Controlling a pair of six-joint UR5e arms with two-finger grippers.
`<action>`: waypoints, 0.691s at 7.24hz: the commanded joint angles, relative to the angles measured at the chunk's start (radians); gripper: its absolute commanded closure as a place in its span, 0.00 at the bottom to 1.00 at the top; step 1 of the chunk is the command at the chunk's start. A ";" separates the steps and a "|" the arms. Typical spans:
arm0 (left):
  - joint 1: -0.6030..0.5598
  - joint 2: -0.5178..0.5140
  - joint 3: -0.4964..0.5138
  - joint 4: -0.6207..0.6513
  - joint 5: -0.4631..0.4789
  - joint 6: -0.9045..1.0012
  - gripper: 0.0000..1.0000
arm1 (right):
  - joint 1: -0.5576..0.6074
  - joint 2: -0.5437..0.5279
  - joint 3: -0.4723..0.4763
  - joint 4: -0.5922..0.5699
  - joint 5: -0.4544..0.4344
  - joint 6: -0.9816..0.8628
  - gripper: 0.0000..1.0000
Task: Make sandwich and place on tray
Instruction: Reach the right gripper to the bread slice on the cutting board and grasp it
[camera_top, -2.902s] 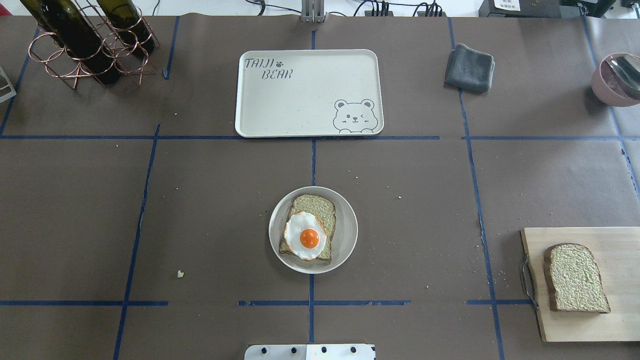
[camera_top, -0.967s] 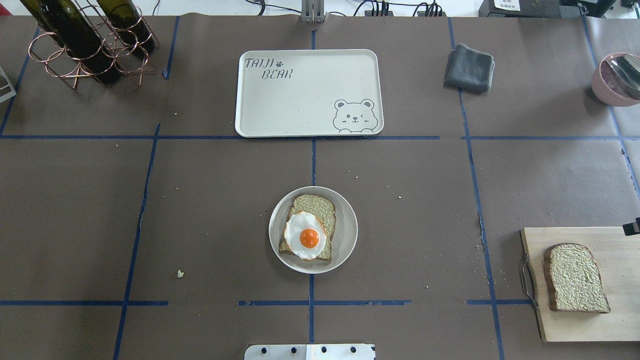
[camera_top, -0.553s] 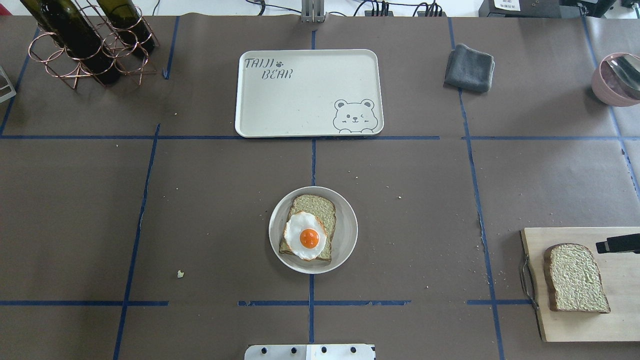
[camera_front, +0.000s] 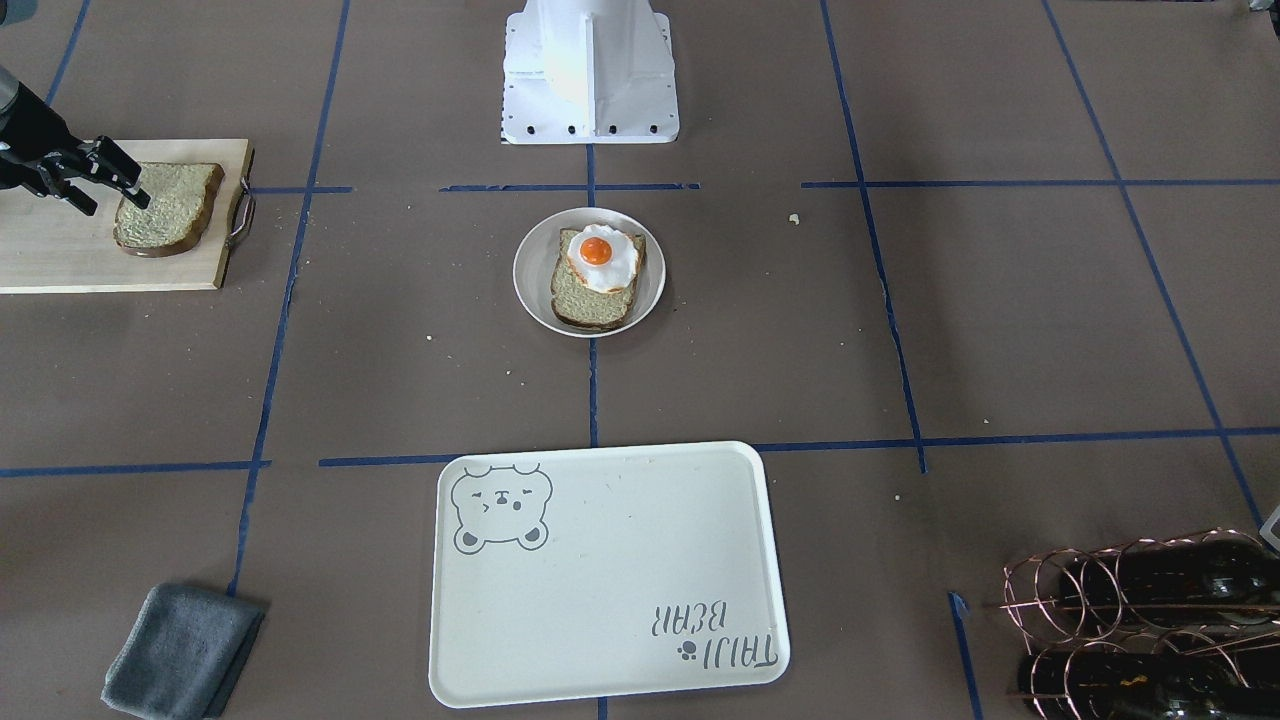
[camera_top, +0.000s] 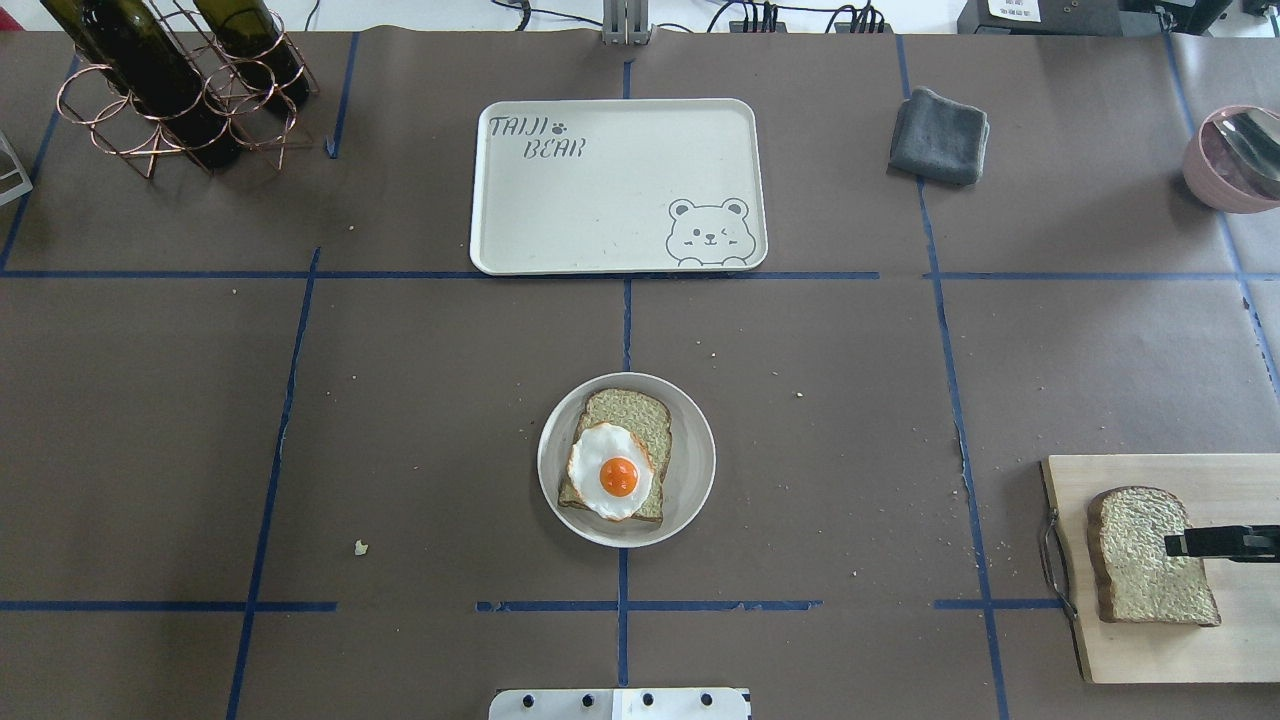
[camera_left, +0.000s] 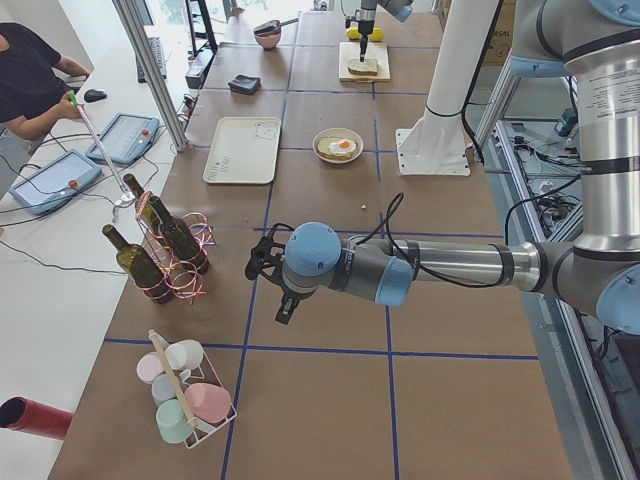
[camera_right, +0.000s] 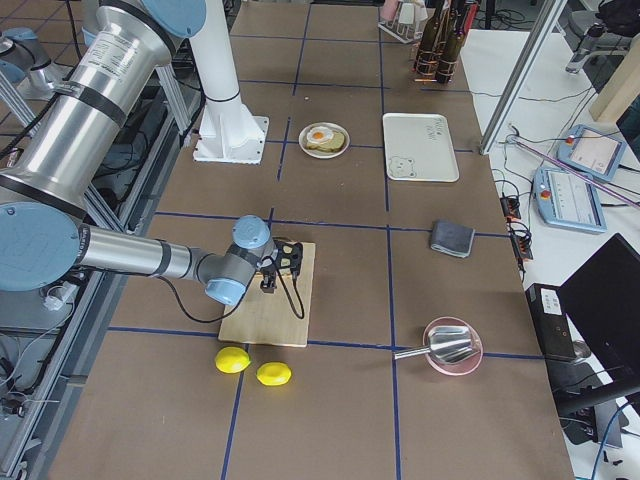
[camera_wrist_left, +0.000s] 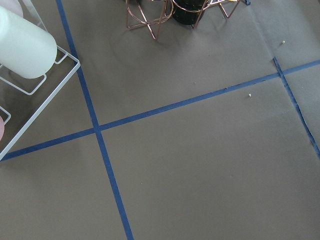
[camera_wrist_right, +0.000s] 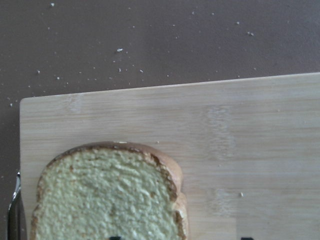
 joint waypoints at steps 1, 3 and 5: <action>0.000 0.002 0.000 0.000 0.002 0.002 0.00 | -0.012 0.005 -0.013 0.018 -0.002 0.034 0.49; 0.000 0.003 0.006 0.000 0.003 0.003 0.00 | -0.023 0.016 -0.007 0.018 -0.001 0.040 0.80; 0.000 0.003 0.006 -0.002 0.003 0.002 0.00 | -0.031 0.016 0.012 0.018 -0.001 0.040 1.00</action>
